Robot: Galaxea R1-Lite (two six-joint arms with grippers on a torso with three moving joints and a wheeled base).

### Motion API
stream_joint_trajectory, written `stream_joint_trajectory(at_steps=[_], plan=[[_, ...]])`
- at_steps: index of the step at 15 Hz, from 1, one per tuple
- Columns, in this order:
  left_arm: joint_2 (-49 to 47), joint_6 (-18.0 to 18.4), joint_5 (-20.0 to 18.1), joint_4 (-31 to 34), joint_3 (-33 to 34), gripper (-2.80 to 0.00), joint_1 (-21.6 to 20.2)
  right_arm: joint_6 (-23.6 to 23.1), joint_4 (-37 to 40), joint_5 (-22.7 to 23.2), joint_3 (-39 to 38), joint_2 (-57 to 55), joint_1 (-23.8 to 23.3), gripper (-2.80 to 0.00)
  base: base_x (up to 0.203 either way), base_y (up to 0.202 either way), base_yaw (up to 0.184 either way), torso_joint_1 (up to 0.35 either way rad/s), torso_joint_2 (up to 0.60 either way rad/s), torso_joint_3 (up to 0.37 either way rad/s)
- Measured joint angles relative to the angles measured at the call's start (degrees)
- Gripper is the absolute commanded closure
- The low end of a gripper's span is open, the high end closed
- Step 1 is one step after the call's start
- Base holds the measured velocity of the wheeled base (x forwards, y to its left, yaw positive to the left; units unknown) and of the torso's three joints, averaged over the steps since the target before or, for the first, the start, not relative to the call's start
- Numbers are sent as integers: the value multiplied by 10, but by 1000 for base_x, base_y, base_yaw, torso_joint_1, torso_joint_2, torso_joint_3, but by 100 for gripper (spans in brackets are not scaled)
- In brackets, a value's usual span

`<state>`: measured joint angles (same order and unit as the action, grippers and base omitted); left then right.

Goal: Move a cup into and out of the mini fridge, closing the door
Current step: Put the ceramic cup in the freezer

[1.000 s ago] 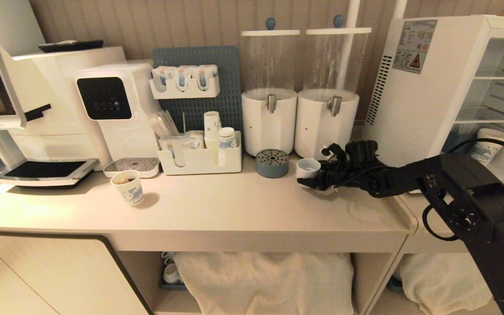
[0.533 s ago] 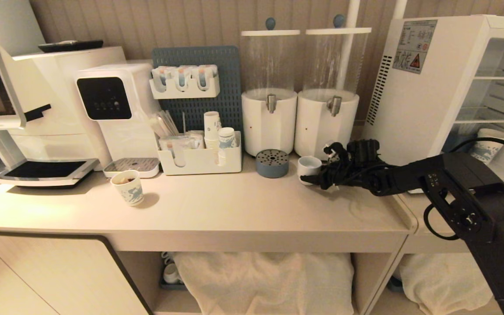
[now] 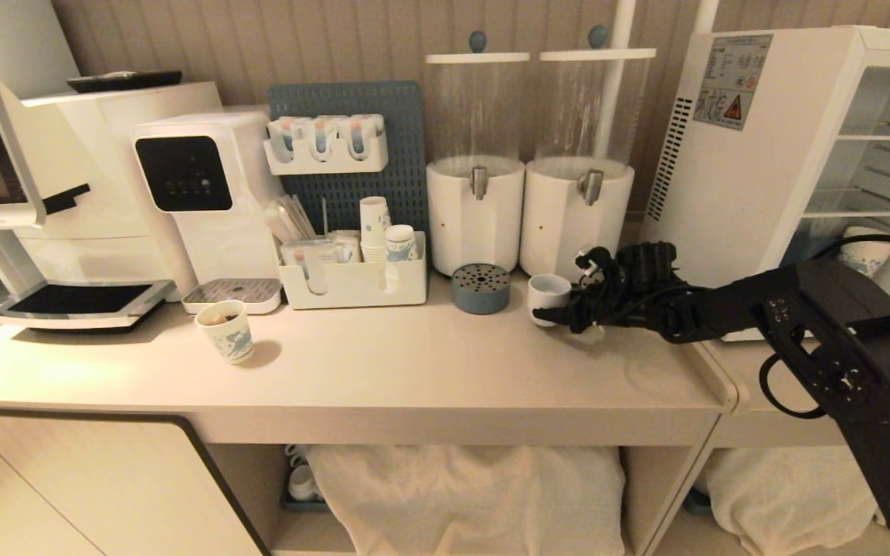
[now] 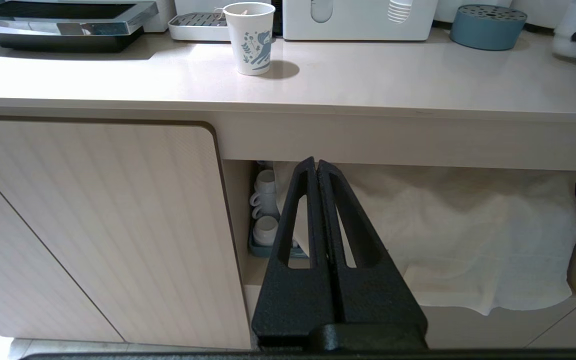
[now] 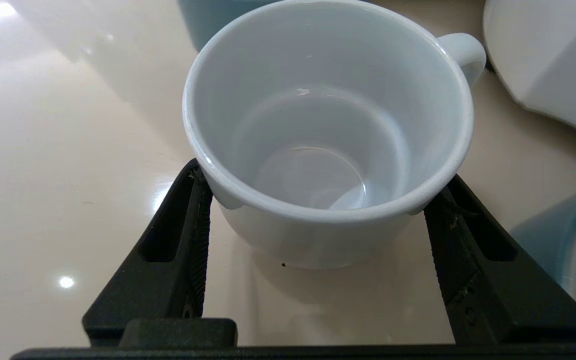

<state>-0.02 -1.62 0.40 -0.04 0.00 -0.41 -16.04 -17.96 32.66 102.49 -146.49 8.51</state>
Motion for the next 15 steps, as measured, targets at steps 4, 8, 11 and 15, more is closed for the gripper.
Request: stream_joint_trajectory(at_steps=[4, 8, 11, 15], plan=[[0, 0, 0, 0, 0, 0, 0, 0, 0, 7, -59, 56, 0, 0, 0, 0, 0, 0, 0, 0], [0, 0, 0, 0, 0, 0, 0, -1, -6, 27, -148, 139, -6, 0, 0, 0, 0, 0, 0, 0], [0, 0, 0, 0, 0, 0, 0, -4, -9, 38, -233, 230, -14, 0, 0, 0, 0, 0, 0, 0], [0, 0, 0, 0, 0, 0, 0, -6, -7, 75, -355, 369, -30, 0, 0, 0, 0, 0, 0, 0]])
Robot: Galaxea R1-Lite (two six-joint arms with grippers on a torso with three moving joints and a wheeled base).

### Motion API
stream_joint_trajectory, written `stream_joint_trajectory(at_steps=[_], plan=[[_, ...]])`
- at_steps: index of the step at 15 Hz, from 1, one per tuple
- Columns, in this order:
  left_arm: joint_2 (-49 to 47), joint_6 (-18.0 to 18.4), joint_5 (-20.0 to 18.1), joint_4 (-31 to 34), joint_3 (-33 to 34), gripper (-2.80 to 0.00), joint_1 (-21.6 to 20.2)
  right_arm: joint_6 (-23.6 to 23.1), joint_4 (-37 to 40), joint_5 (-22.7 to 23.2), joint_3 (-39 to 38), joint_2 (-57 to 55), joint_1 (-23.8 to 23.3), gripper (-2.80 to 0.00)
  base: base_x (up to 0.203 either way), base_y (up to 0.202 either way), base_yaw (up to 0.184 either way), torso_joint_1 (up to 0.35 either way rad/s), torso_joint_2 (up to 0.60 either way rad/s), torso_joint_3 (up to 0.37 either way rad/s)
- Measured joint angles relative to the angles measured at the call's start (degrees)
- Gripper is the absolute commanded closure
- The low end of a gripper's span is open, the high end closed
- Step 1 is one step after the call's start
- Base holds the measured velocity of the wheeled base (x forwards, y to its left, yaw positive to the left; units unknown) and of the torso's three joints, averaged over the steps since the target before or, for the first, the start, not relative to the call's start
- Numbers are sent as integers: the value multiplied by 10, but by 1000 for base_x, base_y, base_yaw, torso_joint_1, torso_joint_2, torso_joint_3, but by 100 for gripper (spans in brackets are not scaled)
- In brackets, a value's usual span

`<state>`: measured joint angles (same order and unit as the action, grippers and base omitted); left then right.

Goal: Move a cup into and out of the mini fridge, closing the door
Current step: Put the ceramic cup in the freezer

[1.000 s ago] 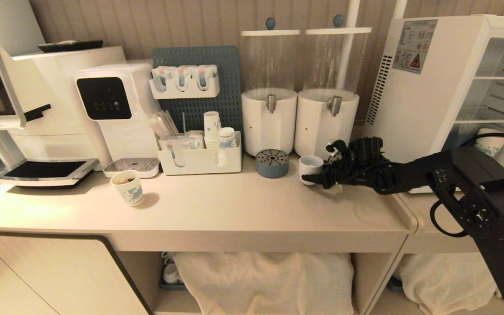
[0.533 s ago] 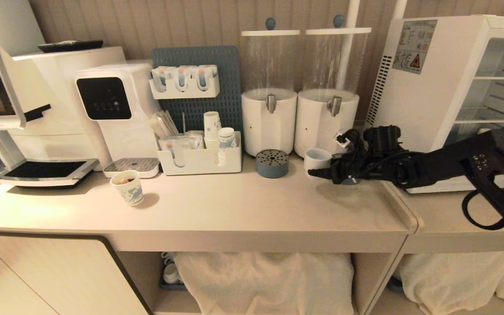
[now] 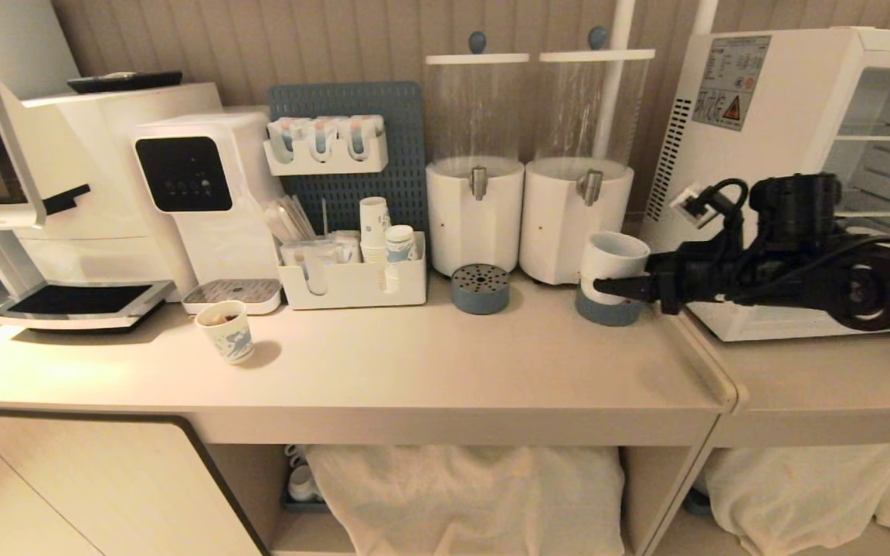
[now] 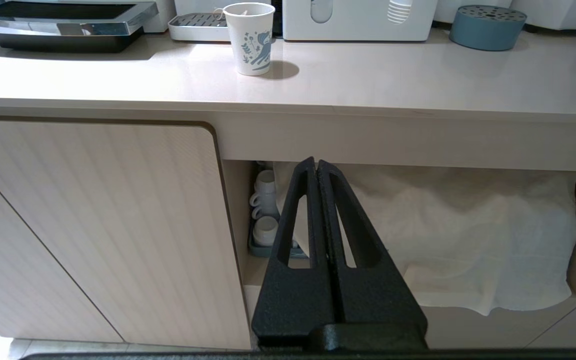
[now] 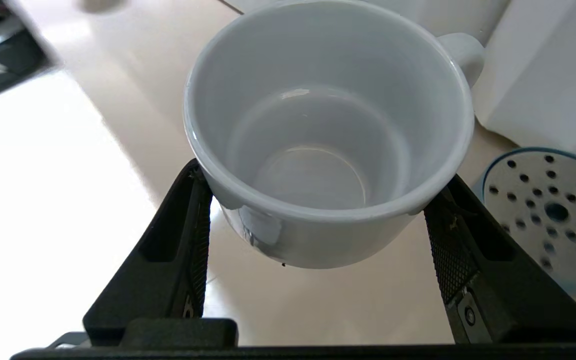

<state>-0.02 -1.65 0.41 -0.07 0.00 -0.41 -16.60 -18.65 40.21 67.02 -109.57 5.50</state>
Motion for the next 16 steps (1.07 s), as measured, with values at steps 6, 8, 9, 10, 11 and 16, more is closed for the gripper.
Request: stream_joint_trajectory(at_steps=[6, 8, 9, 10, 11, 16], plan=[[0, -1, 0, 0, 0, 0, 0, 2, 4, 5, -181, 233, -41, 0, 0, 0, 0, 0, 0, 0], [0, -1, 0, 0, 0, 0, 0, 4, 14, 3, -225, 311, -64, 0, 0, 0, 0, 0, 0, 0], [0, -1, 0, 0, 0, 0, 0, 5, 25, 2, -243, 351, -77, 0, 0, 0, 0, 0, 0, 0], [0, -1, 0, 0, 0, 0, 0, 6, 41, 2, -261, 392, -89, 0, 0, 0, 0, 0, 0, 0], [0, -1, 0, 0, 0, 0, 0, 6, 55, 3, -278, 432, -101, 0, 0, 0, 0, 0, 0, 0], [0, -1, 0, 0, 0, 0, 0, 14, 119, 21, -395, 640, -135, 0, 0, 0, 0, 0, 0, 0]])
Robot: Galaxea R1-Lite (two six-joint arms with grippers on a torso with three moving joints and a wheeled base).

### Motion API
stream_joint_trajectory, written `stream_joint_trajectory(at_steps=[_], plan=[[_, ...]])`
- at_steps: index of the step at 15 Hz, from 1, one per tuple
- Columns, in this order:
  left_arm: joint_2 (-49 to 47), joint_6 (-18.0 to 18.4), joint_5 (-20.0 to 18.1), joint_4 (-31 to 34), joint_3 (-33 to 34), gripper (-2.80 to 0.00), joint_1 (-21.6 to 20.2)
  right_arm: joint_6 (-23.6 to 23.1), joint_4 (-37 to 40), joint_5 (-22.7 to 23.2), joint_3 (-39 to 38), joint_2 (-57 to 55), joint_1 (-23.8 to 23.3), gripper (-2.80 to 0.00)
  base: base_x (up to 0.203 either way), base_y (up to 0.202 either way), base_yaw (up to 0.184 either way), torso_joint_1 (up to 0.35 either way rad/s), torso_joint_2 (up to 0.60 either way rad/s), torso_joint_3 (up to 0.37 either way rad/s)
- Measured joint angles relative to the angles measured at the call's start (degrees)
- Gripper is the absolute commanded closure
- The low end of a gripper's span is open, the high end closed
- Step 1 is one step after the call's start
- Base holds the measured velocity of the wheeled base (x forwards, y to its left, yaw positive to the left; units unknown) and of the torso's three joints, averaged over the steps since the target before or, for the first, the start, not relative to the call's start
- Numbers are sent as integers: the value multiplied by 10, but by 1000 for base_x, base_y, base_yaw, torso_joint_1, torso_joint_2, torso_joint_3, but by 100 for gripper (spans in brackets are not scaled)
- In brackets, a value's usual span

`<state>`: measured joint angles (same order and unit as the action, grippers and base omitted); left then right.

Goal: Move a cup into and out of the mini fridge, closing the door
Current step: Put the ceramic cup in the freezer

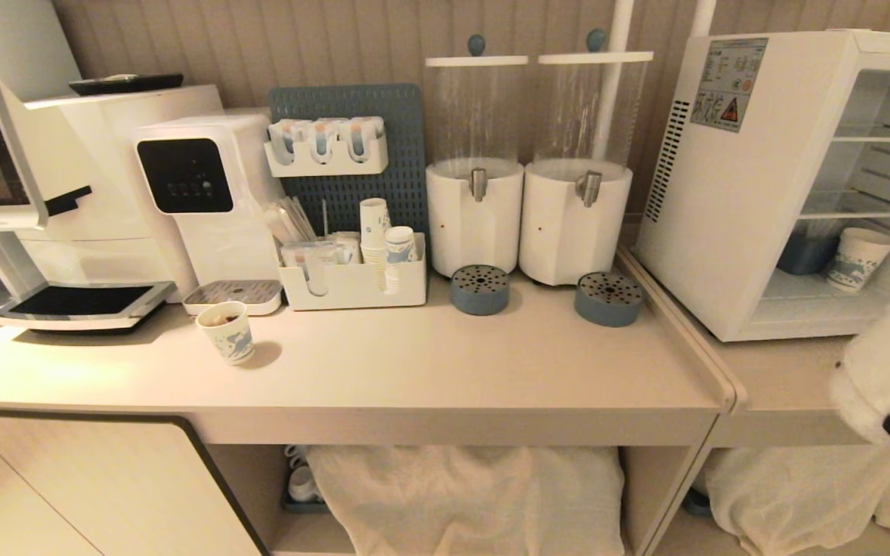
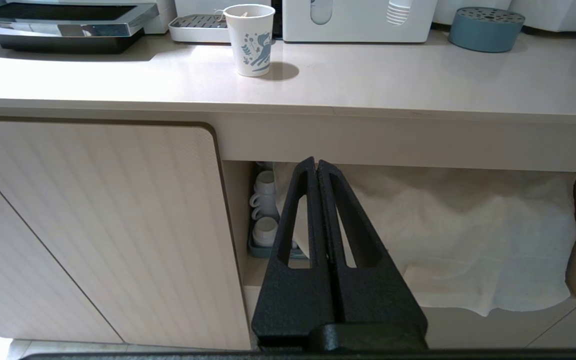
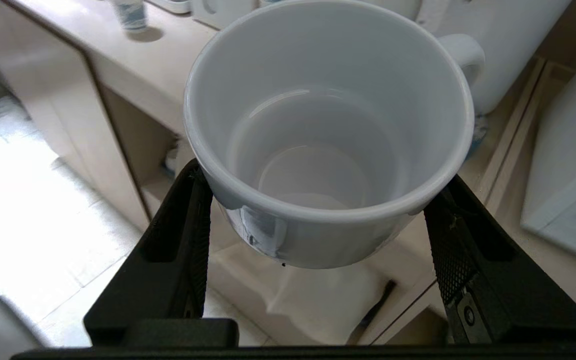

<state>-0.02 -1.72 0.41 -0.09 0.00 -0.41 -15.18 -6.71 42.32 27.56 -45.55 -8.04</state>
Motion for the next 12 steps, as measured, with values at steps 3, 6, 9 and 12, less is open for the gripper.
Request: stream_joint_trajectory(at_steps=[3, 6, 9, 12], plan=[[0, 0, 0, 0, 0, 0, 0, 13, 28, 6, -60, 104, -3, 0, 0, 0, 0, 0, 0, 0], [0, -1, 0, 0, 0, 0, 0, 45, 74, 7, -95, 200, 15, 0, 0, 0, 0, 0, 0, 0], [0, -1, 0, 0, 0, 0, 0, 64, 144, -33, -108, 282, 77, 0, 0, 0, 0, 0, 0, 0], [0, -1, 0, 0, 0, 0, 0, 70, 132, -118, -139, 334, 86, 0, 0, 0, 0, 0, 0, 0]])
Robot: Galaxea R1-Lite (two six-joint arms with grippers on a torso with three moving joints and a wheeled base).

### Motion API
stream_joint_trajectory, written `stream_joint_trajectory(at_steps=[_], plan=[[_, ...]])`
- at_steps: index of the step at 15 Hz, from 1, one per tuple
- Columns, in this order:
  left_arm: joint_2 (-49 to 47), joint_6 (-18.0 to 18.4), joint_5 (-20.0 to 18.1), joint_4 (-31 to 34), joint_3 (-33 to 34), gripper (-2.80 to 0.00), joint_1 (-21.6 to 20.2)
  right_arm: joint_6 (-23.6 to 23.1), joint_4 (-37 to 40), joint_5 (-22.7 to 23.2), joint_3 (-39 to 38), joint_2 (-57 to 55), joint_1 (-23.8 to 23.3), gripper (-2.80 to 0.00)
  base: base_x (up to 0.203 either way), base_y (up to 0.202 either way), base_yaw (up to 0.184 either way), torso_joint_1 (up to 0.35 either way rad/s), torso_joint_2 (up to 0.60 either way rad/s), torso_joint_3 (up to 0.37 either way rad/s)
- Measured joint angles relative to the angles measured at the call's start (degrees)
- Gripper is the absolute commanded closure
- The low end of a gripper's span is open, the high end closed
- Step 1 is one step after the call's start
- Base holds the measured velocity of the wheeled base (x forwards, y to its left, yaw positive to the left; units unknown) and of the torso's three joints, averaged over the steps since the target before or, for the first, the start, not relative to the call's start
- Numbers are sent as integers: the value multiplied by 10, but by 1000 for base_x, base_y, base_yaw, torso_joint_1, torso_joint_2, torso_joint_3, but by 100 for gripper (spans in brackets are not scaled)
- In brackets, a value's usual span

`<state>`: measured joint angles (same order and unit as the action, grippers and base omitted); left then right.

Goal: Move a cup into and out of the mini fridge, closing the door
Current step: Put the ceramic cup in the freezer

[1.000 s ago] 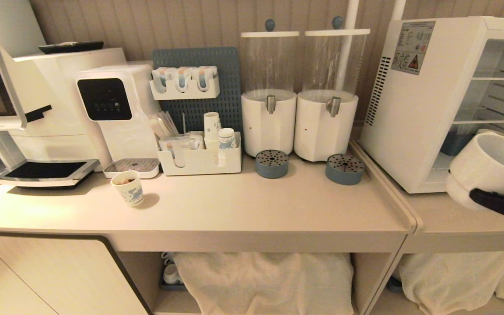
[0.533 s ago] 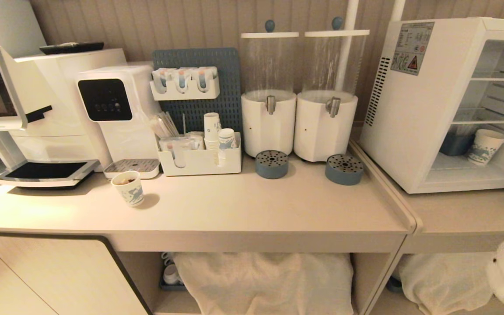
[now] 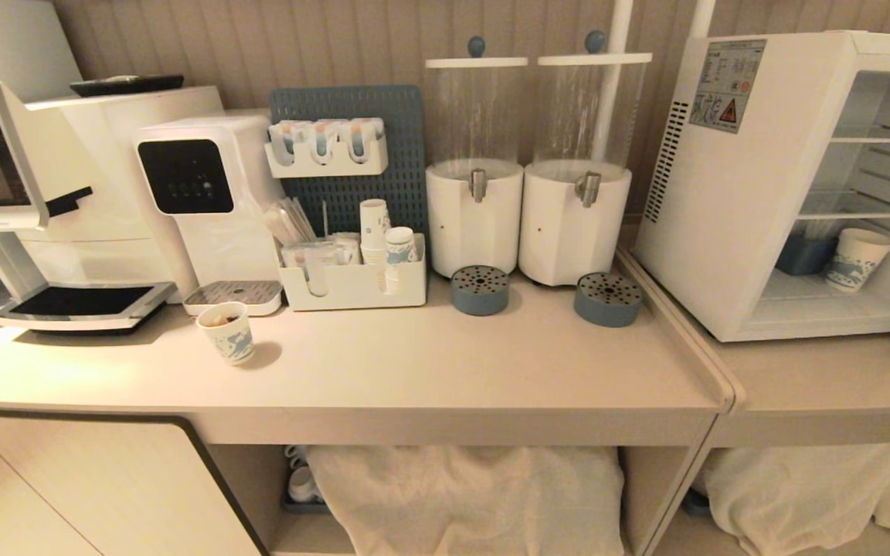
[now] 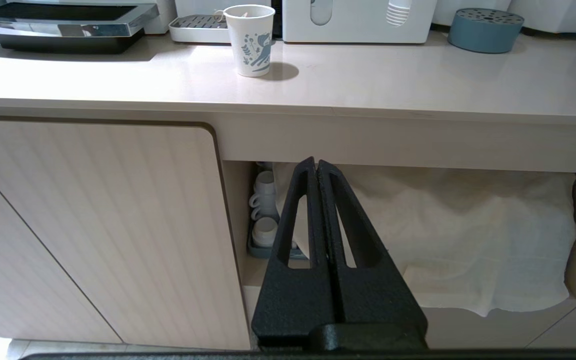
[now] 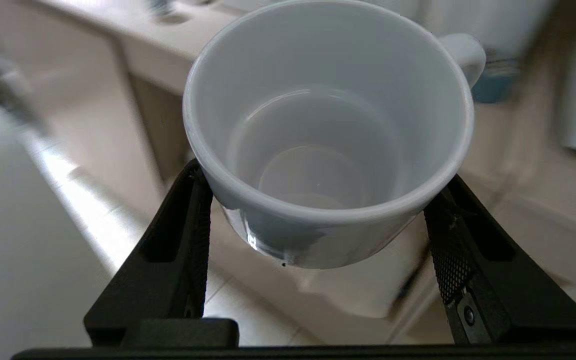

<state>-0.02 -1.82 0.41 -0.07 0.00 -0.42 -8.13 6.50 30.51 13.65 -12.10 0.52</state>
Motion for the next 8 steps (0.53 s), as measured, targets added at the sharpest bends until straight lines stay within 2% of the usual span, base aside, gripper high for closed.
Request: stream_joint_trajectory(at_steps=[2, 6, 8], plan=[[0, 0, 0, 0, 0, 0, 0, 15, -34, -62, -22, 48, 0, 0, 0, 0, 0, 0, 0, 0], [0, 0, 0, 0, 0, 0, 0, 33, -133, -247, -104, 109, -3, 0, 0, 0, 0, 0, 0, 0], [0, 0, 0, 0, 0, 0, 0, 36, -167, -312, -128, 118, -3, 0, 0, 0, 0, 0, 0, 0]])
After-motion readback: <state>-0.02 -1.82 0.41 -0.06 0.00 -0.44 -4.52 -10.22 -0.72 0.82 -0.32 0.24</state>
